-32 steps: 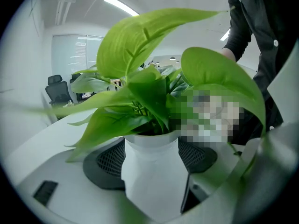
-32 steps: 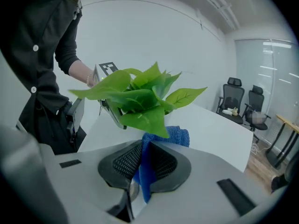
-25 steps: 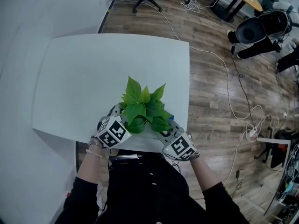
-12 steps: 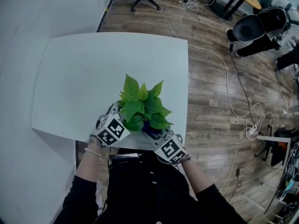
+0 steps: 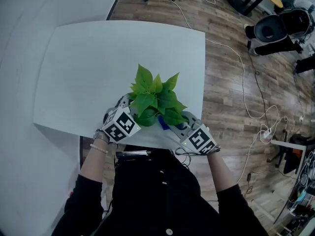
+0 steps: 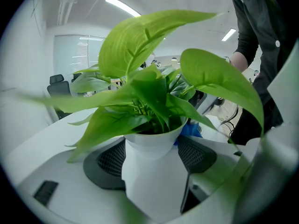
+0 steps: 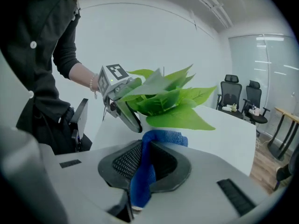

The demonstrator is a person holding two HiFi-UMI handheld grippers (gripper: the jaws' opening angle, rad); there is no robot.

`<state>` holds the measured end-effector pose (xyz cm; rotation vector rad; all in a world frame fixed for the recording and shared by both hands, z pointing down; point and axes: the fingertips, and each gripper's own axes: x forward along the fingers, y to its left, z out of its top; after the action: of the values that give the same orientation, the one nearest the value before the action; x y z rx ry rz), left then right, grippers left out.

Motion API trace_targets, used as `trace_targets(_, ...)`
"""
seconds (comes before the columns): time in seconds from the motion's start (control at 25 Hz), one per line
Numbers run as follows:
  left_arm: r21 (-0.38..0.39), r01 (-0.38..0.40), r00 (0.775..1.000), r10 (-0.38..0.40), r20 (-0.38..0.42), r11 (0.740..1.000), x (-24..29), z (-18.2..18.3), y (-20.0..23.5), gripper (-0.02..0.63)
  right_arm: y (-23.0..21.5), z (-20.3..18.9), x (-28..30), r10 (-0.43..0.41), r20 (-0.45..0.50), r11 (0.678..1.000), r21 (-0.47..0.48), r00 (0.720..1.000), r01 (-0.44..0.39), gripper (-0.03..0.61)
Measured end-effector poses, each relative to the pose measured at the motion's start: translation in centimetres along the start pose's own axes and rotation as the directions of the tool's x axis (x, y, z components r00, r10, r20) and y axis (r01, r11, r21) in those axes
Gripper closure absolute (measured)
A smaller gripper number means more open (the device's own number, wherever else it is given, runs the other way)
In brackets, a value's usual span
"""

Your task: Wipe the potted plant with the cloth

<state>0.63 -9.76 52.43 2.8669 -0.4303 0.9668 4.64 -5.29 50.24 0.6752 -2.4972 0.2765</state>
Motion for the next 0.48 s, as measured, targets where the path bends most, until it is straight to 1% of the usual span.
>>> trace_targets(0.16,0.0,0.002,1.0,-0.002,-0.001,1.0,-0.1,0.0,-0.1,0.25,-3.7,-0.3,-1.0,-0.055,-0.038,0.998,-0.029,0.998,0.054,0.503)
trace_targets(0.28,0.002,0.005,1.0,-0.005,0.001,1.0,0.1,-0.1,-0.2,0.25,-6.7,-0.2,-0.9,-0.087,-0.071,0.993,-0.092,0.994,0.08,0.503)
trace_targets(0.36,0.003,0.007,1.0,-0.007,0.0,1.0,0.2,-0.2,-0.2,0.25,-8.5,0.4,-0.3,-0.086,-0.087,0.985,-0.156,0.993,0.072,0.503)
trace_targets(0.48,0.004,0.01,1.0,-0.01,-0.001,1.0,0.2,-0.1,-0.2,0.25,-10.4,2.1,0.6,-0.048,-0.102,0.967,-0.254,0.994,0.021,0.503)
